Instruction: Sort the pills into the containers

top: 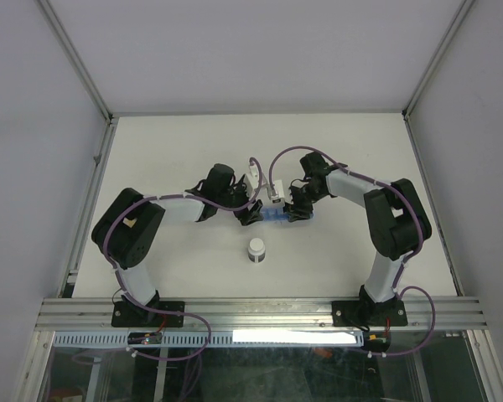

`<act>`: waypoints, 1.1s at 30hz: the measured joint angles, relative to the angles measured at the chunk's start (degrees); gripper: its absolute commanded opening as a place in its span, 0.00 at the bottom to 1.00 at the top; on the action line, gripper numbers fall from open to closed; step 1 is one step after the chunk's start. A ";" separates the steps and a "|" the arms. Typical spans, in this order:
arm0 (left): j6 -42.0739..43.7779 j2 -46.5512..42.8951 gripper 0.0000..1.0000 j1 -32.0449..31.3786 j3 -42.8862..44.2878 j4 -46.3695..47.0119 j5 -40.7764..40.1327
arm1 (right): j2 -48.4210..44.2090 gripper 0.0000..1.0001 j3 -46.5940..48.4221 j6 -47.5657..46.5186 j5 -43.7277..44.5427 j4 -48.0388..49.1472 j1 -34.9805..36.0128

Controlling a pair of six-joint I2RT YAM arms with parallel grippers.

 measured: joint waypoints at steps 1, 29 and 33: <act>-0.17 0.00 0.68 -0.02 0.00 0.00 -0.22 | 0.00 0.25 0.02 0.00 0.00 0.00 0.00; -5.86 -1.62 0.70 0.17 0.00 3.67 -7.48 | 0.20 0.25 0.33 -0.22 0.00 -0.33 0.02; -6.49 -1.42 0.70 0.17 0.44 3.48 -8.68 | 0.20 0.25 0.33 -0.24 0.00 -0.35 0.02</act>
